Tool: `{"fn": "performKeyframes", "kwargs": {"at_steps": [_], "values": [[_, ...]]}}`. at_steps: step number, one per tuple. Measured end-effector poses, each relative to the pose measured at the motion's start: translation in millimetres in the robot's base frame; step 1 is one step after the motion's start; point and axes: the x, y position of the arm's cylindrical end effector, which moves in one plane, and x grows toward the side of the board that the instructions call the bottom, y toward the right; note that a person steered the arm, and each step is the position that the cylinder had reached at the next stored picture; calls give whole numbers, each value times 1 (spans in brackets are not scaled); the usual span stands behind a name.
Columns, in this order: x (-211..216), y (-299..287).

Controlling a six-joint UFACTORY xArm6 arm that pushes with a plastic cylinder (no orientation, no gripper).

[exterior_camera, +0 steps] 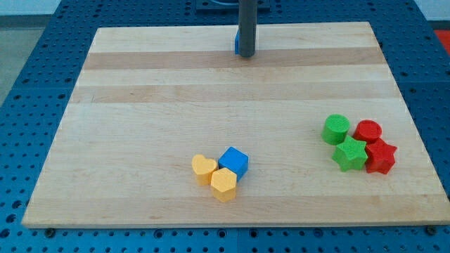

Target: Push the red circle into the green star

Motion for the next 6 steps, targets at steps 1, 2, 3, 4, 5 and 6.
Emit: {"fn": "performKeyframes", "kwargs": {"at_steps": [1, 2, 3, 4, 5, 6], "values": [[-12, -2], [-22, -6], [-5, 1], [37, 51], [78, 121], [109, 172]]}}
